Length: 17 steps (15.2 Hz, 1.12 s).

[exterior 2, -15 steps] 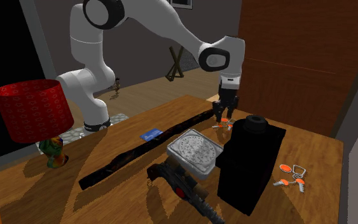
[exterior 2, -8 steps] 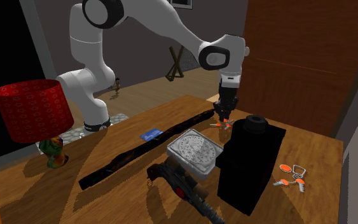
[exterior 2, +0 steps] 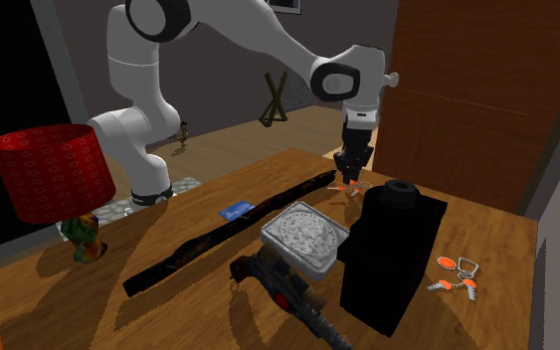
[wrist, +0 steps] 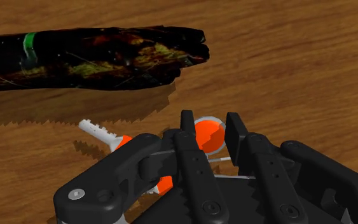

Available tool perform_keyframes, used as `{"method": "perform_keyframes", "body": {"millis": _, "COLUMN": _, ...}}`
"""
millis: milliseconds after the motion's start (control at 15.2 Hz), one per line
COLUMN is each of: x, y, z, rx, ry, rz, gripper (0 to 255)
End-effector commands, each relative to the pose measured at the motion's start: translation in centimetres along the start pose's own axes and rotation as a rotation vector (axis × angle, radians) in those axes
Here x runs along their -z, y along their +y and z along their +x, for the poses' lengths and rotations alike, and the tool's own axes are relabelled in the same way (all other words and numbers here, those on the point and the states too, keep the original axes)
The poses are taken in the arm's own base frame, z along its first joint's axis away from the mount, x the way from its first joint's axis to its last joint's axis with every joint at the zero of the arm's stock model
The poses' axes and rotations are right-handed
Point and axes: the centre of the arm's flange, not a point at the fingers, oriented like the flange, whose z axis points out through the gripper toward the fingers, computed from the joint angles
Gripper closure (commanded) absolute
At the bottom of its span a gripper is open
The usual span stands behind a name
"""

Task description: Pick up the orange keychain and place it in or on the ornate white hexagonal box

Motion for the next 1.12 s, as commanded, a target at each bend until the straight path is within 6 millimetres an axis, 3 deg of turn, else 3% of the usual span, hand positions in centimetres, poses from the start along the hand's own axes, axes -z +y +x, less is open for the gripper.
{"method": "perform_keyframes", "body": {"millis": 0, "x": 1.1, "y": -0.1, "z": 0.0, "rx": 0.0, "ry": -0.001, "rz": 0.0, "gripper": 255}}
{"method": "perform_keyframes", "body": {"millis": 1056, "x": 9.5, "y": 0.0, "z": -0.1, "rx": 0.0, "ry": -0.001, "rz": 0.0, "gripper": 255}}
